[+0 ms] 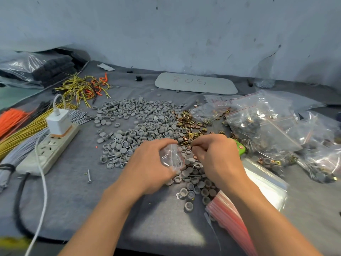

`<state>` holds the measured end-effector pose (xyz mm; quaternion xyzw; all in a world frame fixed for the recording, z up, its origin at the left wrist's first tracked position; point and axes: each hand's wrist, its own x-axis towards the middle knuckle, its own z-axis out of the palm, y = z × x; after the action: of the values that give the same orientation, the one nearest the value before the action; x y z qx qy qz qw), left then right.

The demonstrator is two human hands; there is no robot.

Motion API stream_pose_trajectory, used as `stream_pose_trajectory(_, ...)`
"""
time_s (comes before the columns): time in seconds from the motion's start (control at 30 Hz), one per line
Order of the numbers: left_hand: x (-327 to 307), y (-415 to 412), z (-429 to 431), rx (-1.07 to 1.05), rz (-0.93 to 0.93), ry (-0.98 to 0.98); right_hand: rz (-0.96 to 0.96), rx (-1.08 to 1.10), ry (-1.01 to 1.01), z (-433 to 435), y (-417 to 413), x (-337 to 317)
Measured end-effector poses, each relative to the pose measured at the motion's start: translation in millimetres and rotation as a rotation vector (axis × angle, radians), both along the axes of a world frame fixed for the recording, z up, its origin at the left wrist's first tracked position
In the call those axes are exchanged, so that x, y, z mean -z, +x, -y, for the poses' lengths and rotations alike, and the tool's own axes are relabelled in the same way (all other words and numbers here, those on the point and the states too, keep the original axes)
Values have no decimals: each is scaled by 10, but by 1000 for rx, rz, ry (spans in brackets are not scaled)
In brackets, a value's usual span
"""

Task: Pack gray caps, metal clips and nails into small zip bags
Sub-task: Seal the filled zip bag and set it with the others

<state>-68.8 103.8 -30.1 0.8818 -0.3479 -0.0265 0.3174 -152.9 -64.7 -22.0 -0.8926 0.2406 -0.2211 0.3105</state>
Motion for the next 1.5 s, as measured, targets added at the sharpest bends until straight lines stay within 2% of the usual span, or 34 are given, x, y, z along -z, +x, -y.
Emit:
stream_pose_trajectory(0.13, 24, -15, 23, -13, -9, -40, 43, -2, 136, 2, -11, -7)
stream_pose_trajectory(0.37, -13, -38, 28, -14, -10, -45, 194, -97, 721, -106, -35, -35)
stream_pose_trajectory(0.43, -23, -50, 30, -24, -9, -38, 206, -152, 805, -118, -46, -53)
stream_pose_trajectory(0.57, -31, -54, 35, -18, 4, -16, 193, -170, 752, -111, -60, -71)
stream_pose_trajectory(0.67, -59, -98, 46, 61, -4, -8, 199, -139, 719, -95, -74, -78)
stream_pose_trajectory(0.87, -105, -175, 93, 77, -87, -326, 215, -203, 873, -98, -93, -124)
stream_pose_trajectory(1.03, -123, -163, 102, 70, -114, -445, 143, -250, 887, -59, -144, -129)
stream_pose_trajectory(1.17, -137, -181, 90, 17, -100, -438, 75, -279, 867, -66, -170, -147)
stream_pose_trajectory(1.3, -164, -242, 77, -127, 32, -359, 50, -341, 939, -70, -188, -174)
stream_pose_trajectory(1.5, -206, -324, 71, -139, 117, -263, -18, -386, 894, -43, -214, -166)
